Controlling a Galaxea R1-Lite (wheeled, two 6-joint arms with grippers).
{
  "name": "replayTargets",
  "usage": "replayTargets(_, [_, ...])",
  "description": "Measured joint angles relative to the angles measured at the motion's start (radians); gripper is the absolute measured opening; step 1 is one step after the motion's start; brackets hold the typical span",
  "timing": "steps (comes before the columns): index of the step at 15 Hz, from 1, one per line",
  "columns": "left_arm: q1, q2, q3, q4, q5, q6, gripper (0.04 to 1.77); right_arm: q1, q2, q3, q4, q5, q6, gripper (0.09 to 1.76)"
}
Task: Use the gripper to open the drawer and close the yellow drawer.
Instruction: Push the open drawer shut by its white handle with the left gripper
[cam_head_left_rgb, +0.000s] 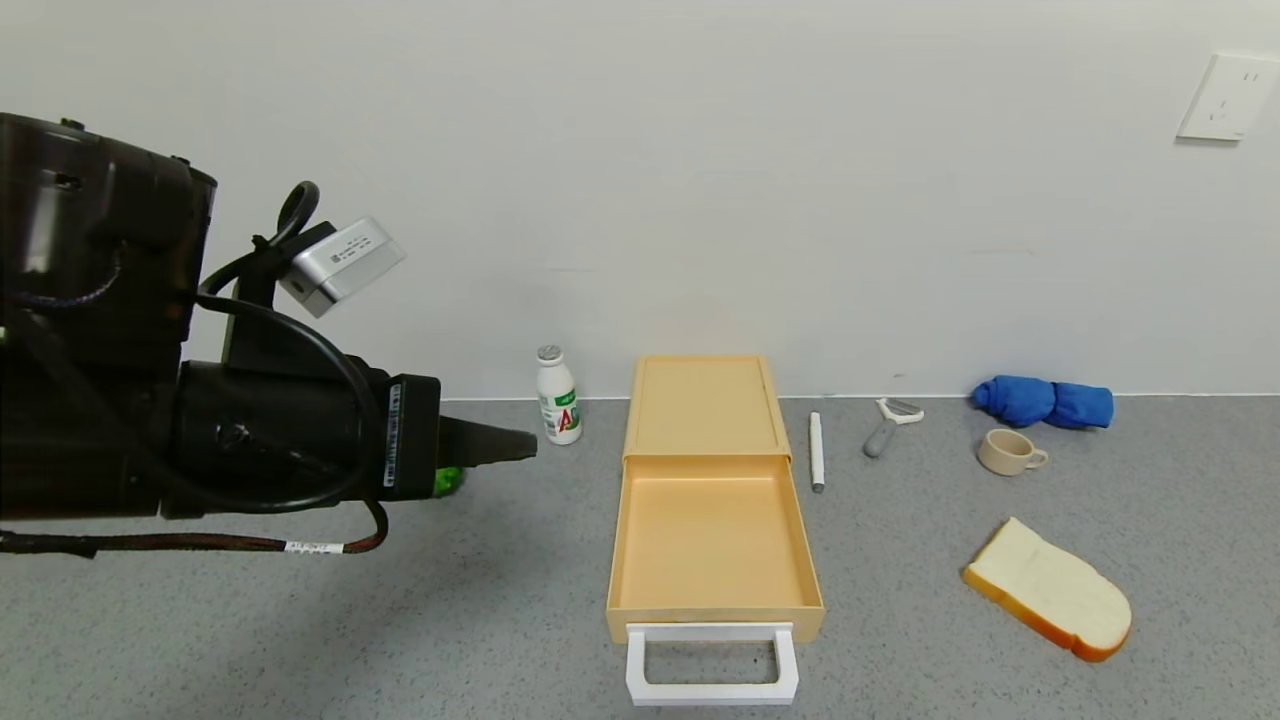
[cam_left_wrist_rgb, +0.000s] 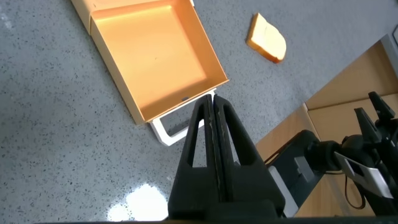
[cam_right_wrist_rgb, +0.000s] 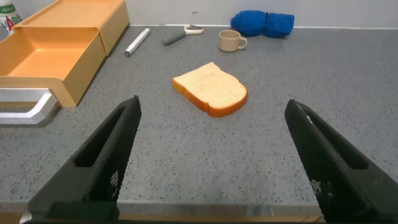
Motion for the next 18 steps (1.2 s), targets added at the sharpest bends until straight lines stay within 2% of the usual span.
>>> replayTargets(3, [-0.013, 0.006, 0.008, -0.002, 0.010, 0.000, 0.11, 0.000, 0.000, 0.000, 0.000, 0.000, 0.000, 1.70])
replayTargets(6, [-0.080, 0.029, 0.009, -0.002, 0.043, -0.008, 0.11, 0.000, 0.000, 0.000, 0.000, 0.000, 0.000, 1.70])
replayTargets(8, [-0.153, 0.057, 0.001, -0.002, 0.137, -0.045, 0.11, 0.000, 0.000, 0.000, 0.000, 0.000, 0.000, 1.70])
replayTargets(11, [-0.278, 0.127, -0.036, 0.004, 0.311, -0.179, 0.11, 0.000, 0.000, 0.000, 0.000, 0.000, 0.000, 1.70])
replayTargets(15, [-0.379, 0.253, -0.088, 0.052, 0.433, -0.312, 0.11, 0.000, 0.000, 0.000, 0.000, 0.000, 0.000, 1.70])
replayTargets(18, [-0.428, 0.354, -0.110, 0.069, 0.481, -0.393, 0.11, 0.000, 0.000, 0.000, 0.000, 0.000, 0.000, 1.70])
